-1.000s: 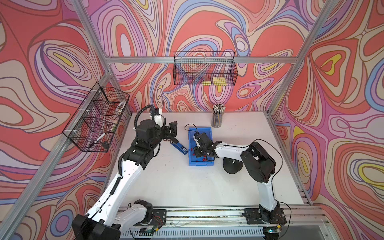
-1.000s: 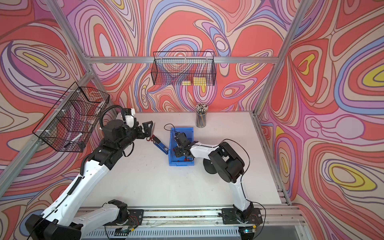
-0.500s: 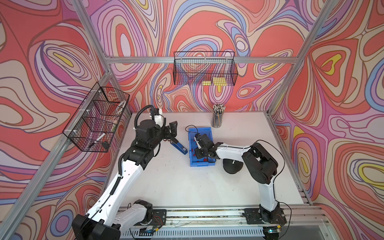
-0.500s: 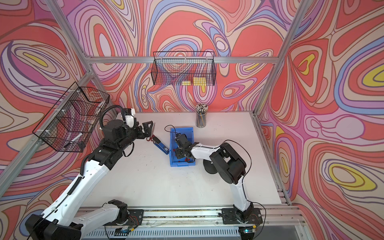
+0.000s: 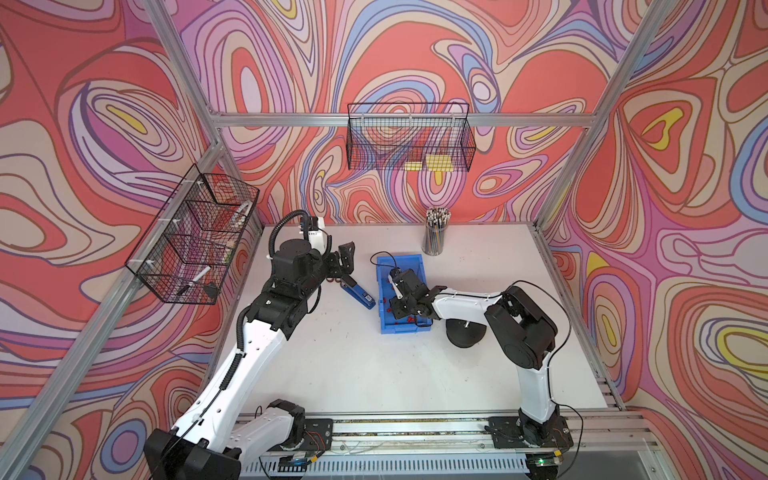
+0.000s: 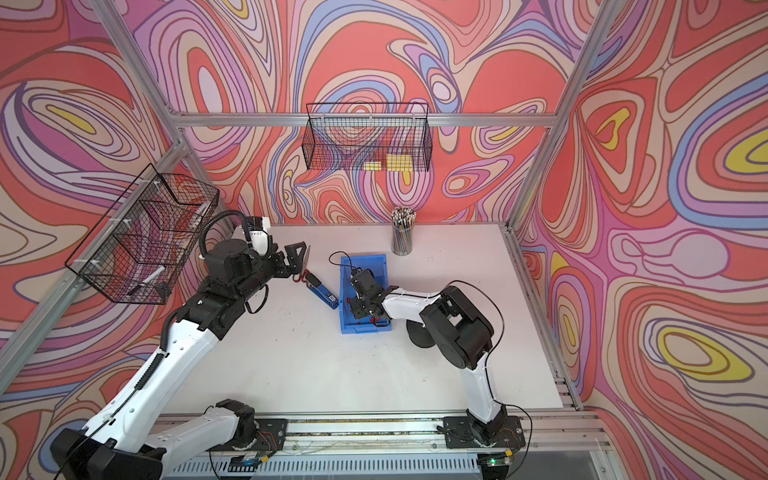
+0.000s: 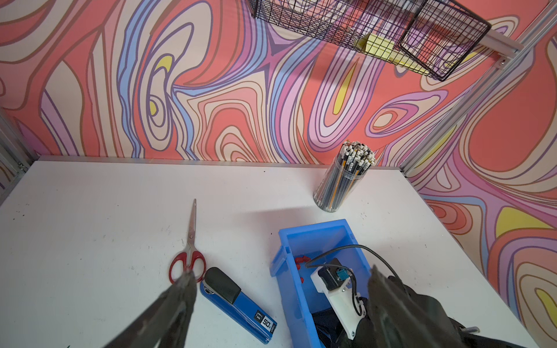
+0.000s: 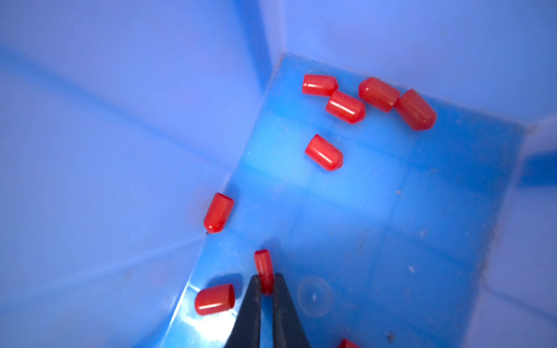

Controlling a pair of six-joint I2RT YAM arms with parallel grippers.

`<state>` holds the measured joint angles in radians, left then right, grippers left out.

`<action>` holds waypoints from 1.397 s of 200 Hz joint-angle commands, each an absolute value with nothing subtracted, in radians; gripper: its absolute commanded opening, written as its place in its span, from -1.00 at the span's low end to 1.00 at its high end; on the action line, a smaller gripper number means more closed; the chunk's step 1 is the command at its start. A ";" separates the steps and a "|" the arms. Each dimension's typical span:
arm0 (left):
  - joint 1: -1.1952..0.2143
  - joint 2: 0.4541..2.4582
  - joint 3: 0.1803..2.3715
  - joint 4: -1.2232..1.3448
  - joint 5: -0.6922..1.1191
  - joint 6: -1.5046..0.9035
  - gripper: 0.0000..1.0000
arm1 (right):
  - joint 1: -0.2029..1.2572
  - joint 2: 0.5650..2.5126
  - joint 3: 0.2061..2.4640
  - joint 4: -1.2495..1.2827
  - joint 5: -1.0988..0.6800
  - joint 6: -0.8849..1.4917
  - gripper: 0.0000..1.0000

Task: Cover the protruding screws with screw protection sleeves
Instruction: Pick up the screw protection sleeve from the storage box.

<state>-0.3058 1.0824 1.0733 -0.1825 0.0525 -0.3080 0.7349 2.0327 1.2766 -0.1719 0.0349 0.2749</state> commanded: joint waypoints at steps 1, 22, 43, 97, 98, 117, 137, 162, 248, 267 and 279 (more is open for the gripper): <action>-0.300 1.080 1.067 -0.152 0.059 -0.316 0.78 | 0.741 1.995 1.256 -0.168 0.021 0.259 -0.87; -0.300 1.079 1.069 -0.153 0.057 -0.310 0.78 | 0.741 1.964 1.242 -0.147 0.008 0.254 -0.94; -0.300 1.081 1.074 -0.159 0.050 -0.300 0.78 | 0.741 1.926 1.224 -0.132 -0.002 0.250 -0.99; -0.300 1.096 1.106 -0.204 0.074 -0.214 0.76 | 0.741 1.792 1.187 -0.153 -0.015 0.223 -1.00; -0.299 1.097 1.108 -0.207 0.079 -0.210 0.76 | 0.741 1.788 1.186 -0.152 -0.016 0.222 -1.00; -0.301 1.133 1.165 -0.294 0.198 -0.114 0.74 | 0.741 1.686 1.148 -0.151 -0.044 0.200 -1.00; -0.309 1.188 1.243 -0.430 0.358 0.001 0.71 | 0.741 1.559 1.096 -0.154 -0.096 0.163 -1.00; -0.345 1.269 1.334 -0.590 0.553 0.102 0.56 | 0.741 1.394 1.046 -0.171 -0.218 0.104 -1.00; -0.457 1.328 1.367 -0.666 0.936 0.168 0.07 | 0.741 1.200 1.089 -0.228 -0.457 0.057 -1.00; -0.456 1.310 1.355 -0.653 0.938 0.174 -0.15 | 0.741 1.191 1.079 -0.217 -0.456 0.059 -1.00; -0.457 1.300 1.347 -0.646 0.935 0.176 -0.18 | 0.741 1.186 1.075 -0.214 -0.456 0.062 -1.00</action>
<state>-0.4538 1.3369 1.3449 -0.6353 0.8799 0.1318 0.7345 1.1950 1.0763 -0.2024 -0.4198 0.0704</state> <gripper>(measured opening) 0.444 0.048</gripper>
